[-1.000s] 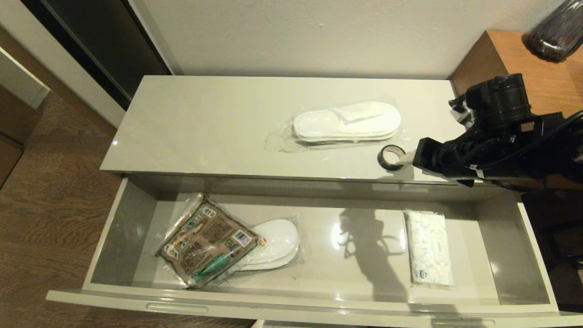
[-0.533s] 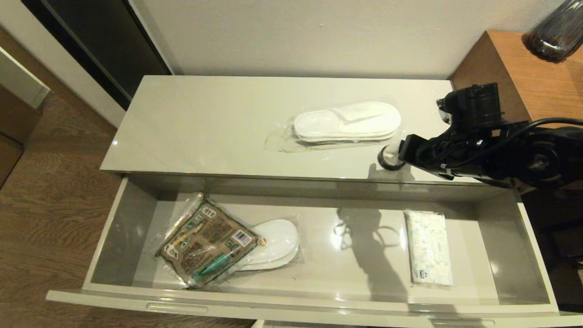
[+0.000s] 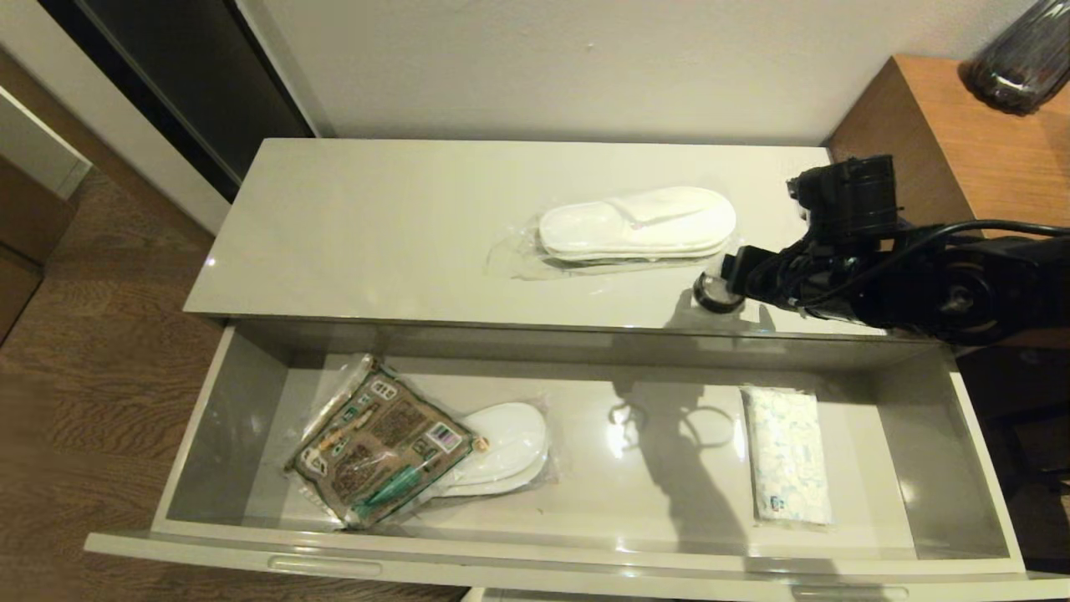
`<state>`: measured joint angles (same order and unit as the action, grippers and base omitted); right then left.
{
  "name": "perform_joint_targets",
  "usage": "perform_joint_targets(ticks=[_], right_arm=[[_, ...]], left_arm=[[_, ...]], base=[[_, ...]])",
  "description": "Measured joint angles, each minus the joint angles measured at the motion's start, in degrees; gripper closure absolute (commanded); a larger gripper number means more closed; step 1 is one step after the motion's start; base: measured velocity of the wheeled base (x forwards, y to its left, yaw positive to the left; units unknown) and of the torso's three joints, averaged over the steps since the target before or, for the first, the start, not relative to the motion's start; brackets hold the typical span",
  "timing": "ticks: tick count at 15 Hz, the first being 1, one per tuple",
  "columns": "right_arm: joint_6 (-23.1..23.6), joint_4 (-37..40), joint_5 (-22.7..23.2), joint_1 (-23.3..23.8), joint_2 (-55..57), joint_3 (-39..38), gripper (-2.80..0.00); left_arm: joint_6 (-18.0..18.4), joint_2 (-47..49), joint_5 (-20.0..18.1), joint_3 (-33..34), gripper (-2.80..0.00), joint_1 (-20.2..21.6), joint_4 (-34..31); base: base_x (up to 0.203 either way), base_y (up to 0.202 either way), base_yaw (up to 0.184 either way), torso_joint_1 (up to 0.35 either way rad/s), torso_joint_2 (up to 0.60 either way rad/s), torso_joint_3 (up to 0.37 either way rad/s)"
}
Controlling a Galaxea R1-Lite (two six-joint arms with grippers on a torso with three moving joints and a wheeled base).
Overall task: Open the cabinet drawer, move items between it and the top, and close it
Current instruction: Pick up the adhesive tape on the table
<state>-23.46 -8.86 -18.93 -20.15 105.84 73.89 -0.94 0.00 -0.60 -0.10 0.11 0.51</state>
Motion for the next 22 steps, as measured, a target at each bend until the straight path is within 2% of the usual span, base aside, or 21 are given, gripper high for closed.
perform_joint_targets(ticks=[5,8,16,18,22], right_arm=[[4.42,-4.28,-1.34,-2.37,0.33,-5.62,-2.80],[7.30,-11.12,-5.44,-3.08,1.73,-7.33,-2.80],[7.39,-15.73,-10.28,-3.19,5.13,-6.75,-2.80],[7.37,-16.60,-12.69,-3.19,6.21,-5.66,-2.80],[7.27,-17.08,-13.32,-3.26,7.49,-4.77,-2.80]], left_arm=[[0.01,0.00,-0.02,0.00,0.00,0.00,0.01],[0.00,0.00,-0.02,0.00,0.00,0.00,0.01],[0.00,0.00,-0.02,0.00,0.00,0.02,0.01],[0.00,0.00,0.00,0.00,0.00,0.02,0.01],[0.01,0.00,-0.02,0.00,0.00,0.02,0.01]], base=[[0.000,0.000,0.000,0.000,0.00,0.000],[0.000,0.000,0.000,0.000,0.00,0.000],[0.000,0.000,0.000,0.000,0.00,0.000],[0.000,0.000,0.000,0.000,0.00,0.000],[0.000,0.000,0.000,0.000,0.00,0.000]])
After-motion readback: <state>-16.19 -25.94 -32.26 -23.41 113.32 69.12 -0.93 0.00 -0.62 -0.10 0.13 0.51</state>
